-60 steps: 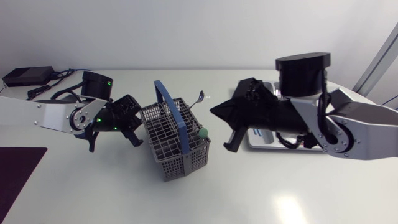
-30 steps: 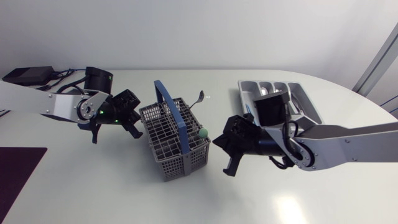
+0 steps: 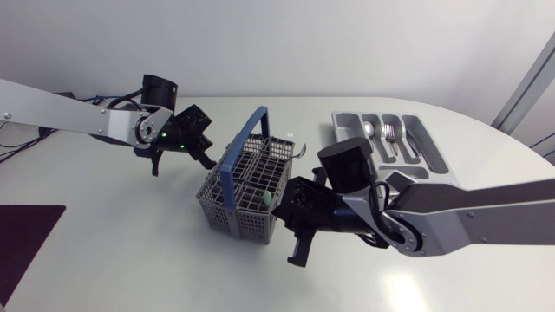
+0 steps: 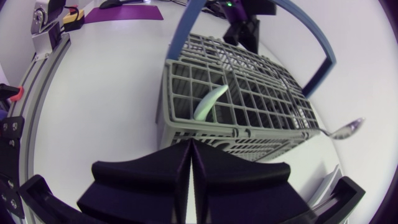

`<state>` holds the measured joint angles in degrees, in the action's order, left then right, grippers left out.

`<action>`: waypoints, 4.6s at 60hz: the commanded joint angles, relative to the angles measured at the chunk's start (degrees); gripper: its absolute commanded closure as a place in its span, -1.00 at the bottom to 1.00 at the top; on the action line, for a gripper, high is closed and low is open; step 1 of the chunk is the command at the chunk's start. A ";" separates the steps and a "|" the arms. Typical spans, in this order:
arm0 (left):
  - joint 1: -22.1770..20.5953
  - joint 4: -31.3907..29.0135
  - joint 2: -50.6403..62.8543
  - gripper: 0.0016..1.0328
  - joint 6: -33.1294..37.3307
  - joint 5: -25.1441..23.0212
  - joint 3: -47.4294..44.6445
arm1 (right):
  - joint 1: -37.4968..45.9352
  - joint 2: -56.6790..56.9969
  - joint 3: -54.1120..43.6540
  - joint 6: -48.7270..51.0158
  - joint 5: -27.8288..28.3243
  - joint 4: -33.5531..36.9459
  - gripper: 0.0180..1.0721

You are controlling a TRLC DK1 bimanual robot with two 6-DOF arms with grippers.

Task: Unload the cutlery basket into the drawer organizer.

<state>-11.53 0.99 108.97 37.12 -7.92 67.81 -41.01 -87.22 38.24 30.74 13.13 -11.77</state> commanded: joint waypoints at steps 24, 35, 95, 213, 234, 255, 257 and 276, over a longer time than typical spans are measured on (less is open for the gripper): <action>3.00 -5.13 -9.83 0.89 1.81 -2.71 -0.75 | 4.45 12.43 -4.23 -0.68 0.32 2.45 0.87; 2.13 -11.63 -27.67 0.48 6.29 -5.08 -8.05 | 6.74 17.79 -7.56 0.11 0.76 3.42 0.79; -14.93 -24.72 -49.29 0.86 2.51 0.28 -22.46 | 17.02 9.88 3.69 6.61 7.00 3.16 -0.36; -15.28 -25.34 -46.83 0.76 6.47 -4.29 -24.22 | 6.03 -1.20 25.83 73.94 -13.83 34.36 0.75; -14.40 -25.34 -47.18 0.76 6.56 -5.00 -24.66 | 5.95 -0.14 28.65 75.17 -14.62 38.14 0.84; -14.40 -24.81 -47.00 0.76 6.73 -5.17 -25.62 | 5.24 2.32 28.91 74.55 -14.53 38.40 0.85; -14.40 -24.81 -47.09 0.76 6.73 -5.17 -25.80 | 5.24 2.49 29.35 74.46 -14.53 38.75 0.85; -14.40 -24.81 -48.24 0.76 6.56 -5.35 -25.71 | 7.26 8.82 29.70 69.98 -14.09 44.55 0.85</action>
<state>-26.30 -24.10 61.28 42.52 -12.21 43.31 -34.81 -80.75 67.09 102.24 -1.30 30.94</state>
